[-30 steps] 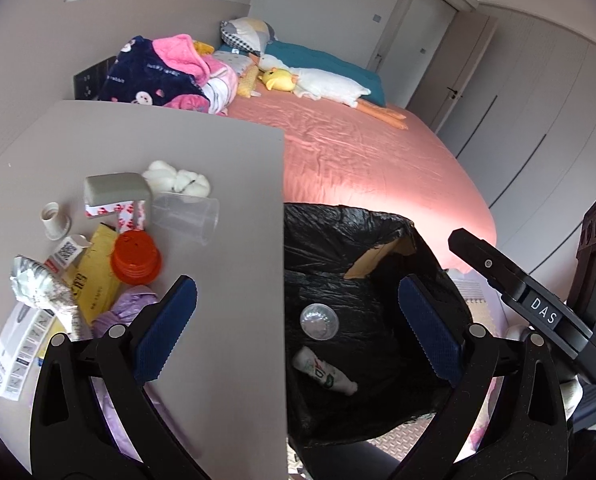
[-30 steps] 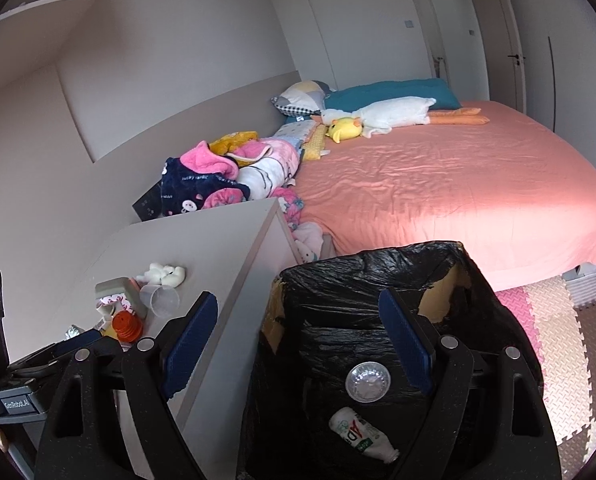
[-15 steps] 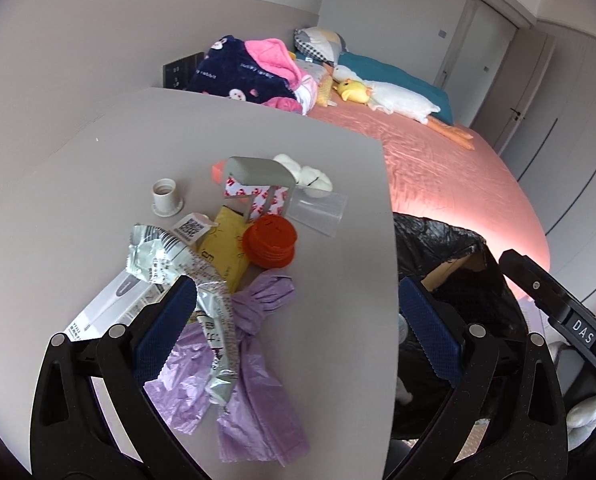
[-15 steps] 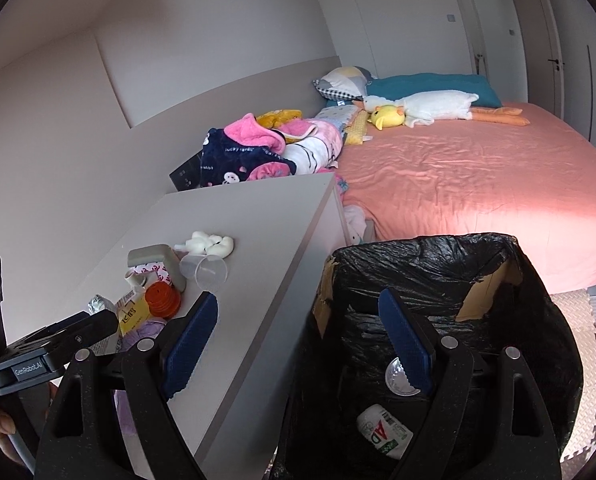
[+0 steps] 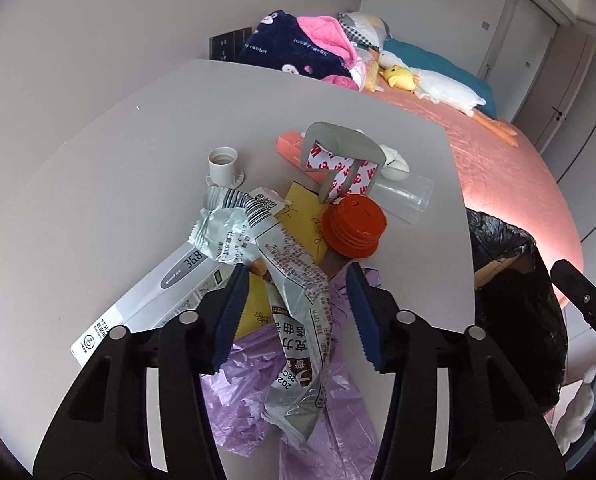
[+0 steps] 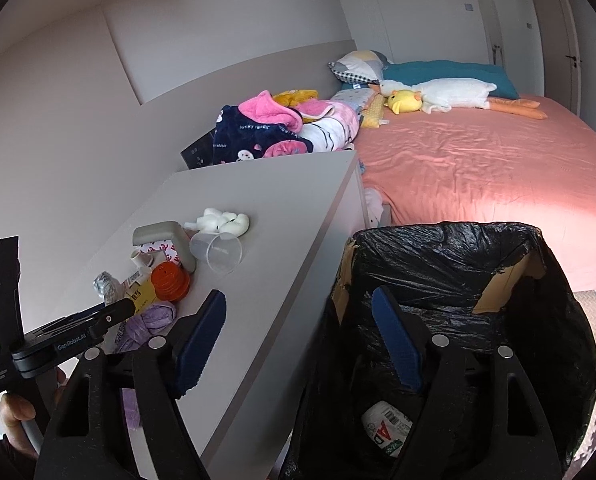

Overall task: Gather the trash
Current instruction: 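Grasp the silver foil snack wrapper with the left tool, then grasp the red lid with the right tool while the left tool holds the wrapper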

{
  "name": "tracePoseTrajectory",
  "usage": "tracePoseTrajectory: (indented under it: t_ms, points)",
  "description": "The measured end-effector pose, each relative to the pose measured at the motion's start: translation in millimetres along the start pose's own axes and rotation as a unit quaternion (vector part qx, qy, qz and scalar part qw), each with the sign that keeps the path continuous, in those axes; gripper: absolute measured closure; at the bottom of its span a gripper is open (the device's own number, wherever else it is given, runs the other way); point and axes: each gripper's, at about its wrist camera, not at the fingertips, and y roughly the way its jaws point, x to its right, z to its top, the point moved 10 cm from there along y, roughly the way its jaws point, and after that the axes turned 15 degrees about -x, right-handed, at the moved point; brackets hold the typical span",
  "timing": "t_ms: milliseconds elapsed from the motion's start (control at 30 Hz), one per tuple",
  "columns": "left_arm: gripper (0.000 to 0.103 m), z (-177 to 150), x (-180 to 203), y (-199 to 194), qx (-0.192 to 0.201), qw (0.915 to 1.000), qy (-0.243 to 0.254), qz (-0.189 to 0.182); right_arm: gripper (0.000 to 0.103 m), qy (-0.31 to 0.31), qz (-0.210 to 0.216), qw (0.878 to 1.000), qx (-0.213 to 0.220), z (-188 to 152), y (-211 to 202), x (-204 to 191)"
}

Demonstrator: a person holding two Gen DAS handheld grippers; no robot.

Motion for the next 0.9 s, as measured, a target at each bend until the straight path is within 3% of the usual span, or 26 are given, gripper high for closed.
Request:
tracePoseTrajectory:
  t_ms: [133, 233, 633, 900]
  points:
    - [0.075, -0.6, -3.3, 0.8, 0.001, 1.0000, 0.003, -0.002, 0.035, -0.011, 0.004, 1.000, -0.006, 0.1, 7.5, -11.6]
    - [0.081, 0.1, -4.5, -3.7, 0.010, 0.9999, 0.003, -0.009, 0.035, -0.017, 0.008, 1.000, -0.012, 0.3, 13.5, -20.0]
    - [0.082, 13.6, -33.8, -49.4, 0.058, 0.9964, -0.039, -0.048, 0.035, -0.050, 0.040, 0.997, -0.041, 4.2, 41.9, -67.7]
    - [0.082, 23.3, -51.9, -54.6, 0.064, 0.9961, -0.045, -0.041, 0.035, -0.073, 0.047, 0.994, -0.059, 9.4, 66.3, -99.8]
